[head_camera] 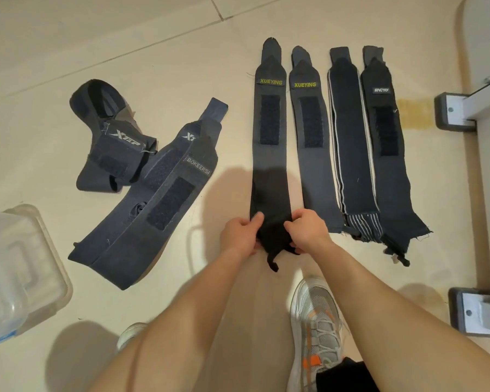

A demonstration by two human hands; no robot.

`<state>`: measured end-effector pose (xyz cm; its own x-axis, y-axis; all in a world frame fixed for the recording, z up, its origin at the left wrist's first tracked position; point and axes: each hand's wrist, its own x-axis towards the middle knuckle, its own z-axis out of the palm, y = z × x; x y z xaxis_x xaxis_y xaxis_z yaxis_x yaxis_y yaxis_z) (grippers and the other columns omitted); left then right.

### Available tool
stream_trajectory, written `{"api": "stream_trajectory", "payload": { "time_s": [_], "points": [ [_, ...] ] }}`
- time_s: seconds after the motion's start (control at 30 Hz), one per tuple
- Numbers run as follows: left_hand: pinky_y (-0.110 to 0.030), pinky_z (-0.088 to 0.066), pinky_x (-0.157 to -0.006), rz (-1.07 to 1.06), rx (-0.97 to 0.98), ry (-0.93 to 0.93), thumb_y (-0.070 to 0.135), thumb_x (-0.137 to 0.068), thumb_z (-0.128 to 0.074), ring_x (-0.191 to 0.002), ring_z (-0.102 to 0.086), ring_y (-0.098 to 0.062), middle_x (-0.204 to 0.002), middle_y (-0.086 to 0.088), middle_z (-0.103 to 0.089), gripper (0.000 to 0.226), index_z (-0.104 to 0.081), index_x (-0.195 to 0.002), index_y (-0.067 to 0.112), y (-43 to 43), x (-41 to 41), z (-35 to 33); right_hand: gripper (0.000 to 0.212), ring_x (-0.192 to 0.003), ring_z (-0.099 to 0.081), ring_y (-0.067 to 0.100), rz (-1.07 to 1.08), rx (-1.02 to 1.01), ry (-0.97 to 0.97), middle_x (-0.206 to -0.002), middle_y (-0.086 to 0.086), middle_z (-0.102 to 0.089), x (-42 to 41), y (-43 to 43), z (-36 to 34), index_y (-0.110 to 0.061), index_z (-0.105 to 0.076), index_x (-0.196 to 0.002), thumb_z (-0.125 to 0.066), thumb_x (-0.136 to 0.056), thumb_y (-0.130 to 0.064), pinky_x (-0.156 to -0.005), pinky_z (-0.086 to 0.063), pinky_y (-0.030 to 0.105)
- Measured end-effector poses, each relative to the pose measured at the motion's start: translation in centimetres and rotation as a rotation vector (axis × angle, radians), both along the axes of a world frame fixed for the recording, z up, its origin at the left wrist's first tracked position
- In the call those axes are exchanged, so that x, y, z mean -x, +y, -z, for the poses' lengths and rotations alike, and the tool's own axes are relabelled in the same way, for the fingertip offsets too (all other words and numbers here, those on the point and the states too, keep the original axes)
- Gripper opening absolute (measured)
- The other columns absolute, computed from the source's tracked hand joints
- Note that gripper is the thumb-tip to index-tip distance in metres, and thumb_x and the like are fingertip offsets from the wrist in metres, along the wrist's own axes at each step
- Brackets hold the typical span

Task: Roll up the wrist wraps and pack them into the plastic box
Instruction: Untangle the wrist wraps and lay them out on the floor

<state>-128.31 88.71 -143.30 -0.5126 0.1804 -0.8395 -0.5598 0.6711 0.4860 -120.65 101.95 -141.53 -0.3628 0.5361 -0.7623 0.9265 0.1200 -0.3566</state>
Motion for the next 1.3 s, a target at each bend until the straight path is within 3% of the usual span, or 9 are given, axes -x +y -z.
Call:
{"api": "stream_trajectory", "payload": {
  "time_s": [0.13, 0.23, 0.37, 0.77, 0.9, 1.0, 1.1, 1.23, 1.3],
  "points": [
    [-0.032, -0.049, -0.078, 0.38, 0.186, 0.278, 0.034, -0.096, -0.066, -0.087, -0.064, -0.025, -0.084, 0.001, -0.064, 0.022, -0.06, -0.085, 0.017, 0.1, -0.1, 0.7, 0.01, -0.088, -0.065, 0.029, -0.1, -0.104, -0.069, -0.098, 0.005, -0.064, 0.0, -0.9, 0.0, -0.021, -0.056, -0.104, -0.057, -0.094, -0.017, -0.078, -0.061, 0.046],
    [-0.034, -0.047, -0.076, 0.41, 0.241, 0.368, 0.033, -0.094, -0.068, -0.094, -0.06, -0.027, -0.098, -0.001, -0.059, 0.028, -0.053, -0.107, 0.014, 0.3, 0.0, -0.1, 0.022, -0.093, -0.062, 0.032, -0.224, -0.247, -0.153, -0.108, 0.006, -0.058, 0.3, -2.1, -0.6, -0.016, -0.051, -0.109, -0.063, -0.092, -0.023, -0.073, -0.052, 0.039],
    [-0.038, -0.053, -0.081, 0.459, 0.252, 0.345, 0.032, -0.096, -0.061, -0.095, -0.061, -0.029, -0.106, -0.006, -0.063, 0.022, -0.054, -0.108, 0.014, -0.5, 0.9, -1.5, 0.035, -0.11, -0.053, 0.031, -0.397, -0.444, -0.185, -0.123, 0.009, -0.046, 1.2, -3.7, -2.8, -0.014, -0.047, -0.119, -0.065, -0.09, -0.026, -0.07, -0.043, 0.037],
    [-0.038, -0.055, -0.076, 0.195, 0.292, 0.496, 0.015, -0.091, -0.049, -0.086, -0.062, -0.022, -0.09, 0.004, -0.065, 0.013, -0.06, -0.092, 0.022, -10.7, 9.6, -7.9, 0.036, -0.108, -0.061, 0.028, -0.527, -0.162, 0.087, -0.128, 0.005, -0.059, 10.2, -8.1, -5.8, -0.017, -0.056, -0.13, -0.057, -0.096, -0.03, -0.08, -0.05, 0.038],
    [-0.039, -0.058, -0.079, 0.188, 0.313, 0.606, 0.016, -0.094, -0.059, -0.089, -0.065, -0.02, -0.098, 0.001, -0.066, 0.007, -0.062, -0.098, 0.021, -12.6, 12.3, -6.7, 0.047, -0.121, -0.056, 0.03, -0.353, -0.051, 0.175, -0.142, 0.009, -0.052, 13.3, -9.3, -3.7, -0.015, -0.045, -0.144, -0.058, -0.101, -0.027, -0.083, -0.044, 0.032],
    [-0.032, -0.054, -0.084, 0.225, 0.312, 0.636, 0.023, -0.096, -0.067, -0.102, -0.063, -0.018, -0.12, 0.0, -0.062, 0.029, -0.061, -0.124, 0.021, -12.9, 13.5, -5.0, 0.056, -0.124, -0.053, 0.033, -0.154, -0.02, 0.198, -0.147, 0.013, -0.045, 15.4, -9.3, -1.9, -0.013, -0.036, -0.15, -0.057, -0.101, -0.026, -0.082, -0.042, 0.034],
    [-0.032, -0.054, -0.086, 0.249, 0.288, 0.612, 0.026, -0.094, -0.071, -0.107, -0.064, -0.017, -0.124, 0.001, -0.063, 0.044, -0.055, -0.134, 0.021, -12.8, 13.8, -3.4, 0.065, -0.125, -0.053, 0.035, 0.125, 0.059, 0.201, -0.148, 0.013, -0.044, 17.3, -9.0, -0.6, -0.012, -0.03, -0.153, -0.059, -0.098, -0.031, -0.086, -0.044, 0.037],
    [-0.026, -0.05, -0.077, 0.249, 0.257, 0.556, 0.027, -0.094, -0.072, -0.091, -0.062, -0.009, -0.105, 0.006, -0.063, 0.041, -0.055, -0.131, 0.023, -12.9, 13.5, -2.0, 0.069, -0.103, -0.06, 0.027, 0.403, 0.187, 0.246, -0.116, 0.007, -0.057, 18.4, -8.7, 0.6, -0.009, -0.045, -0.141, -0.071, -0.087, -0.044, -0.085, -0.052, 0.039],
    [-0.021, -0.046, -0.07, 0.266, 0.195, 0.51, 0.027, -0.095, -0.069, -0.08, -0.059, -0.006, -0.092, 0.009, -0.059, 0.032, -0.059, -0.126, 0.023, -13.0, 13.4, -1.9, 0.052, -0.088, -0.058, 0.018, 0.453, 0.251, 0.293, -0.1, -0.001, -0.058, 18.2, -8.5, 0.8, -0.006, -0.055, -0.124, -0.073, -0.09, -0.04, -0.079, -0.049, 0.033]
  ]
}}
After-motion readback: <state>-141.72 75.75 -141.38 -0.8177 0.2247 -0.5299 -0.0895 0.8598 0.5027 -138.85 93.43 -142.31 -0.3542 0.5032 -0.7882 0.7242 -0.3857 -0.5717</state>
